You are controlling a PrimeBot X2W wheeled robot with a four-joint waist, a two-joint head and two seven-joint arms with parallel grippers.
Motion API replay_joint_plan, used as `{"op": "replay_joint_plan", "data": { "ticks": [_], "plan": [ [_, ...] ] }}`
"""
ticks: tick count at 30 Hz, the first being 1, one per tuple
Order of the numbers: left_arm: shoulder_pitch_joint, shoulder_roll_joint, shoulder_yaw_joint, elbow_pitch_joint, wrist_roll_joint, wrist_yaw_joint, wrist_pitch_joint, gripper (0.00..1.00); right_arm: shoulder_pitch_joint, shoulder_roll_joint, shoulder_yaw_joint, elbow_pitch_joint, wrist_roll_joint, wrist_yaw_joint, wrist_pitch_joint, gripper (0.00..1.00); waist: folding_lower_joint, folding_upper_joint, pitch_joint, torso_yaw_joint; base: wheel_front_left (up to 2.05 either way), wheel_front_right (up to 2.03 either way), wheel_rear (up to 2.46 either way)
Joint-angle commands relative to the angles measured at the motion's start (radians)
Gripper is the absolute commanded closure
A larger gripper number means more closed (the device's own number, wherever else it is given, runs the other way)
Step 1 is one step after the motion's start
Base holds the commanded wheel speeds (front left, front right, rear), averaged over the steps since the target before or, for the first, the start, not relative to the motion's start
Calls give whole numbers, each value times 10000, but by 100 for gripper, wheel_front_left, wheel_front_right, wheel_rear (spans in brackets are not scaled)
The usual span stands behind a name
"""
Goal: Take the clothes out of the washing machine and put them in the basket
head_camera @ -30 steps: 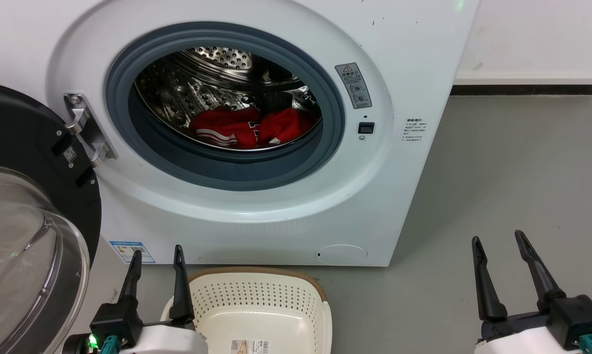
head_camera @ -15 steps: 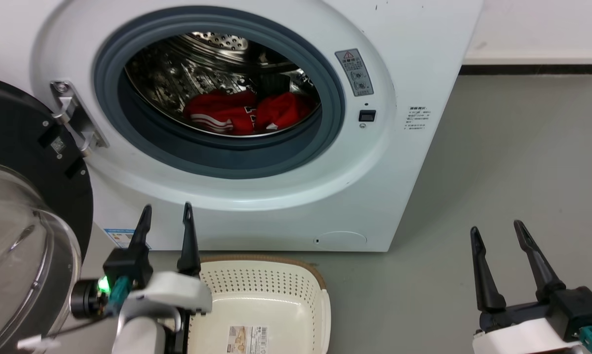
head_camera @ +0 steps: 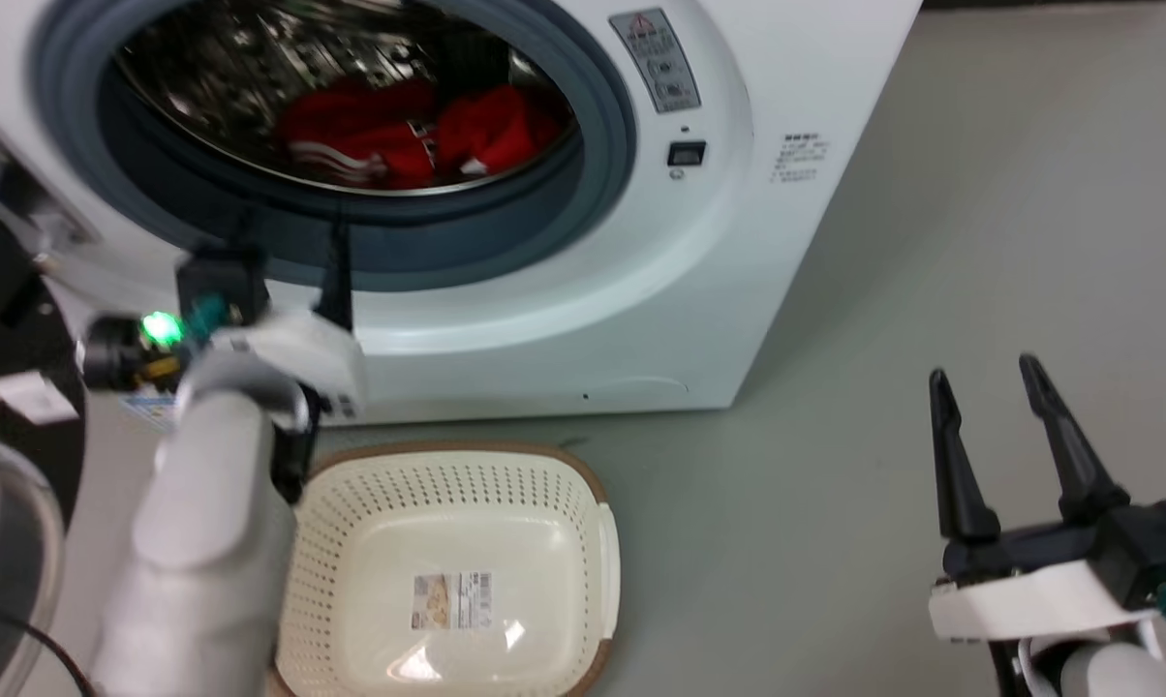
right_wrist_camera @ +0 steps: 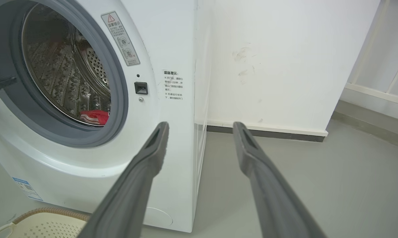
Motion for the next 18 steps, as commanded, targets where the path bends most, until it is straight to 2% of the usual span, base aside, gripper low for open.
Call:
{"op": "replay_joint_plan", "data": {
  "ticks": [1,13,18],
  "plan": [
    [-233,93,2,100,57,-37,48,0,-252,16,11,-53,57,-5,-19,0,-1,0,499,-324,0,0,0],
    [-4049,1317,-401,2762,280,-516,1203,0,-1466,21,78,-245,640,-5,-19,0,-1,0,2681,-1320,0,0,0],
    [-5282,1809,-693,3377,495,-596,1894,0,-1831,19,233,-326,1002,-5,-19,0,-1,0,3412,-1687,0,0,0]
  ]
}}
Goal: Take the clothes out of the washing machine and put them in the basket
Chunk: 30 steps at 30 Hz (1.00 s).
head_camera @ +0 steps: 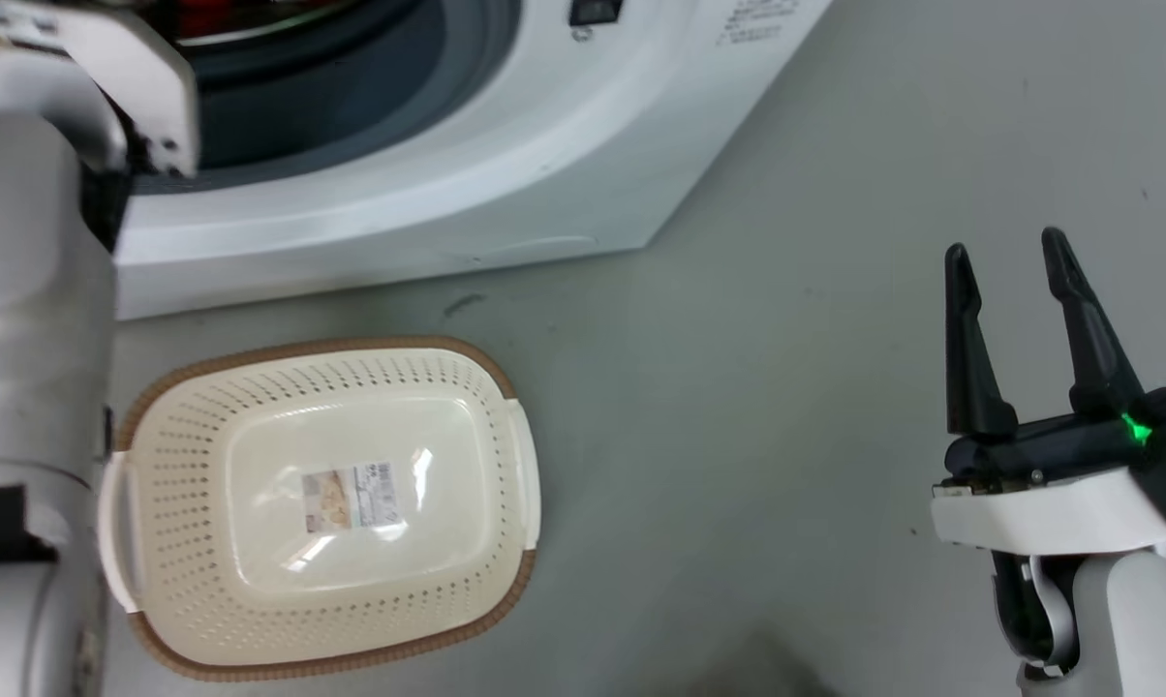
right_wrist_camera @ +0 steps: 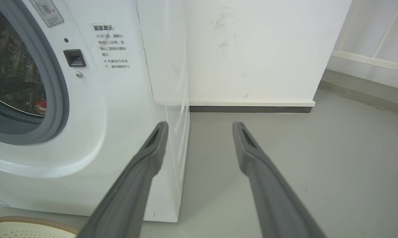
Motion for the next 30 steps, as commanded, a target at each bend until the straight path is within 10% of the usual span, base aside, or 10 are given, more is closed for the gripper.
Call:
{"op": "replay_joint_plan", "data": {
  "ticks": [1,30],
  "plan": [
    [-258,149,24,92,-27,-7,105,0,-196,28,21,-52,97,-7,-21,0,-2,0,514,-394,0,0,0],
    [-4447,1781,-2431,1210,-1129,-203,5294,0,-1033,25,90,-552,1029,-7,-21,0,-2,0,2790,-1249,0,0,0]
  ]
}}
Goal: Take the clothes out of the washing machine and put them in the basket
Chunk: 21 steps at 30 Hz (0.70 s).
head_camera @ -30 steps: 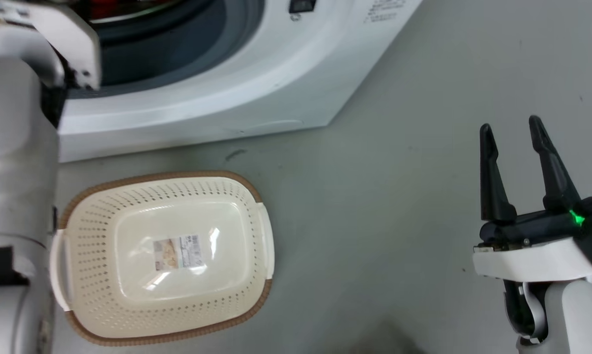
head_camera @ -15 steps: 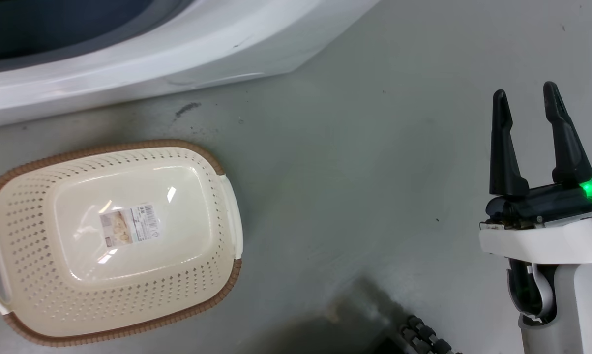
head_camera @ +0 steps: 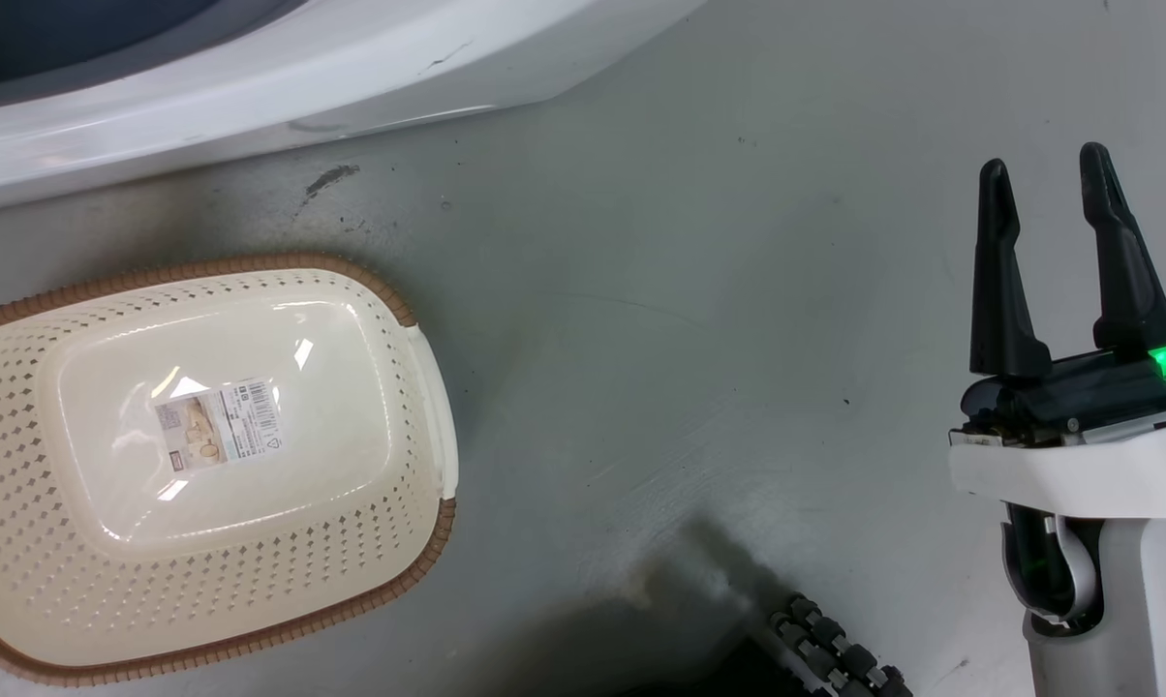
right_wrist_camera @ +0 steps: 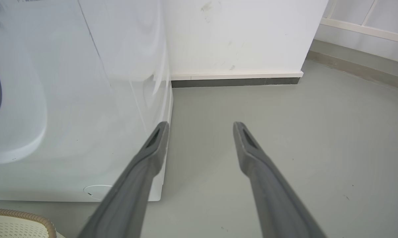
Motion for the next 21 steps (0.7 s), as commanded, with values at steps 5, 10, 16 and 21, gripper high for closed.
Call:
{"op": "replay_joint_plan", "data": {
  "ticks": [5,10,16,21],
  "plan": [
    [167,-3,-157,118,-159,-2,138,0,-171,23,72,-36,-17,-7,-21,0,-1,0,31,18,0,0,0],
    [266,18,-366,33,-300,-4,-22,100,-197,23,89,-69,-18,-7,-21,0,-1,0,42,-4,0,0,0],
    [261,122,-526,-149,-558,-3,-740,100,-181,23,41,-25,-107,-7,-21,0,-1,0,-84,49,0,0,0],
    [503,-7,-417,-270,-806,12,-1557,100,-101,23,34,-3,-195,-7,-21,0,-1,0,-392,165,0,0,0]
  ]
}}
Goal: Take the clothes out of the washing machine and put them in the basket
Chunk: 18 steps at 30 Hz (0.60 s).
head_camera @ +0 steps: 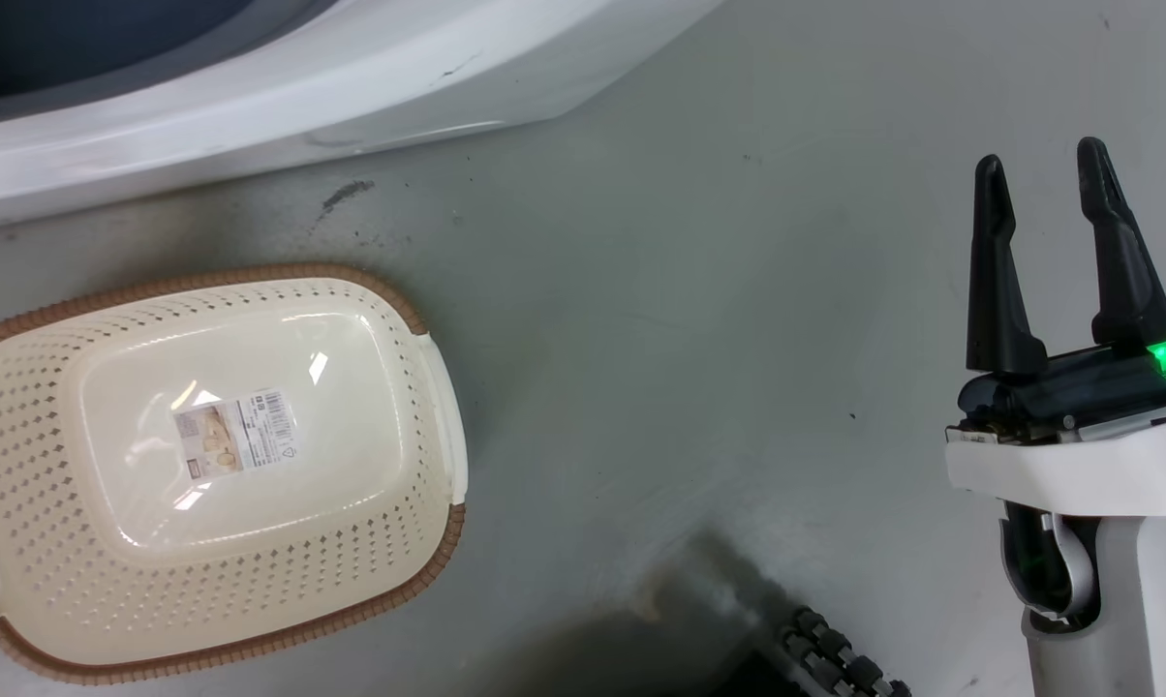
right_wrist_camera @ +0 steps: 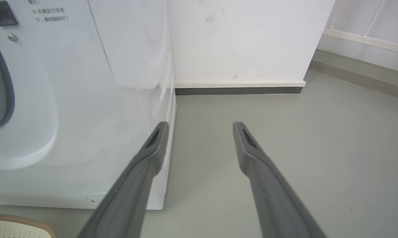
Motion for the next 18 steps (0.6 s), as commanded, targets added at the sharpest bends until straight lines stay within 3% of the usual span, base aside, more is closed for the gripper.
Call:
{"op": "replay_joint_plan", "data": {
  "ticks": [1,18],
  "plan": [
    [269,-83,70,-24,-126,15,-265,100,7,23,-4,23,-76,-7,-21,0,0,0,-209,88,0,0,0],
    [3517,-1246,190,-189,-1763,-2,-3185,100,811,17,6,443,-826,-7,-21,0,0,0,-2813,1002,0,0,0]
  ]
}}
